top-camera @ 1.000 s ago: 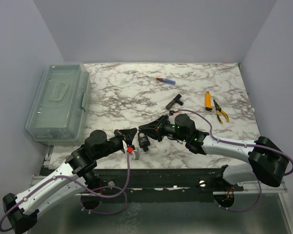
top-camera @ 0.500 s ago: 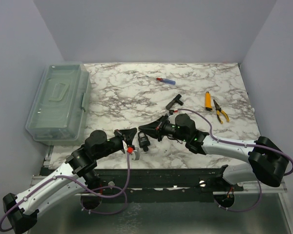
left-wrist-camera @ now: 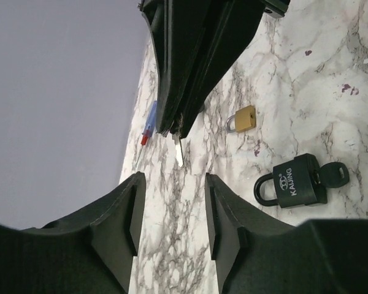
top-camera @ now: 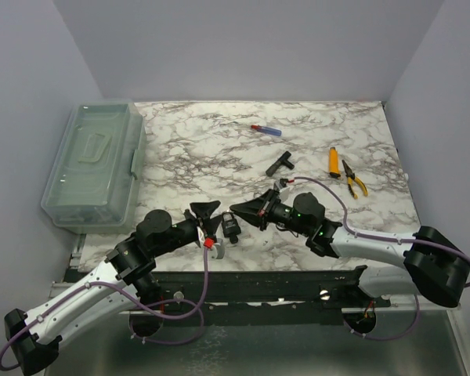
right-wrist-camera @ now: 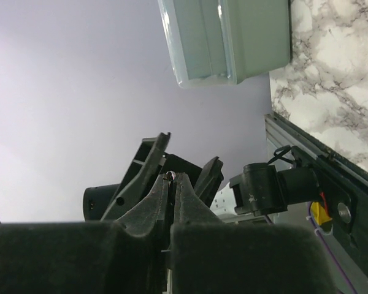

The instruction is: Unlock with the key

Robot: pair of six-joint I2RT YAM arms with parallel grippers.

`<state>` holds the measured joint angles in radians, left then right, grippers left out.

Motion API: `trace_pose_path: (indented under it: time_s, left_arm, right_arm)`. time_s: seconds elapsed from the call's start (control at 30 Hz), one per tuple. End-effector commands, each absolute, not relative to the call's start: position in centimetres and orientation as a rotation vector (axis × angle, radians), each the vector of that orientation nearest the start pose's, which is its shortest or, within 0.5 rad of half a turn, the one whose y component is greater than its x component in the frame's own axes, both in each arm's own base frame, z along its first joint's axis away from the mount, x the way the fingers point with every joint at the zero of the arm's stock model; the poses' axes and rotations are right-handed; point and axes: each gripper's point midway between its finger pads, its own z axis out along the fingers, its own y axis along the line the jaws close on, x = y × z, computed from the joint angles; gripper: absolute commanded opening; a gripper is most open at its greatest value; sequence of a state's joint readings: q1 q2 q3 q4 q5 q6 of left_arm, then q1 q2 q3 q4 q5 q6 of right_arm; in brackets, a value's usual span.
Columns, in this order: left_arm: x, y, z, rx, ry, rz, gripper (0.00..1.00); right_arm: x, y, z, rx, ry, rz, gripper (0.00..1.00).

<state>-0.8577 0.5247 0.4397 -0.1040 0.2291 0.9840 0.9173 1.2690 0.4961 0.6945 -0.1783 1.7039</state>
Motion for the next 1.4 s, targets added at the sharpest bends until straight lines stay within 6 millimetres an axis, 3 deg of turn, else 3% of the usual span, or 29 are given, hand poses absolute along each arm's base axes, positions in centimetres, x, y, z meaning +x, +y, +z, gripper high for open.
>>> trace_pose_path:
  time_s: [0.0,0.2,0.4,0.53,0.73,0.9,1.03,1.13,1.27,1.37]
  left_arm:
    - [17.5,-22.3,21.6,1.473,0.925,-0.167,0.53]
    - [16.9,-23.0,22.7,1.371,1.079,-0.35,0.62]
    - [15.6,-24.9,23.3,1.225,1.307,-0.658,0.61]
    - [18.2,-25.8,22.7,0.932,1.639,-0.747,0.57]
    - [21.6,-27.8,22.0,0.485,2.058,-0.799,0.68]
    - [24.7,-30.9,19.7,0.097,2.319,-0.781,0.67]
    - [27.6,-31.2,16.1,-0.131,2.414,-0.604,0.67]
    - [28.8,-32.5,12.7,-0.189,2.507,-0.509,0.58]
    - [29.9,-33.6,8.7,-0.226,2.593,-0.395,0.57]
    - [30.5,-34.0,7.1,-0.235,2.614,-0.343,0.57]
  right_arm:
    - [19.1,34.7,22.9,0.618,1.922,1.938,0.0]
    - [21.1,31.4,21.5,0.596,1.872,1.722,0.0]
    - [24.2,25.6,21.3,0.604,1.807,1.51,0.0]
    - [25.8,21.0,21.5,0.62,1.773,1.26,0.0]
    - [25.9,15.4,22.3,0.654,1.734,0.962,0.0]
    - [24.7,12.3,21.3,0.728,1.746,0.826,0.0]
    - [23.5,10.6,20.9,0.782,1.742,0.781,0.0]
    - [22.7,9.6,20.9,0.797,1.741,0.753,0.0]
    - [21.8,8.9,21.1,0.801,1.737,0.744,0.0]
    - [21.2,8.9,21.3,0.794,1.73,0.77,0.0]
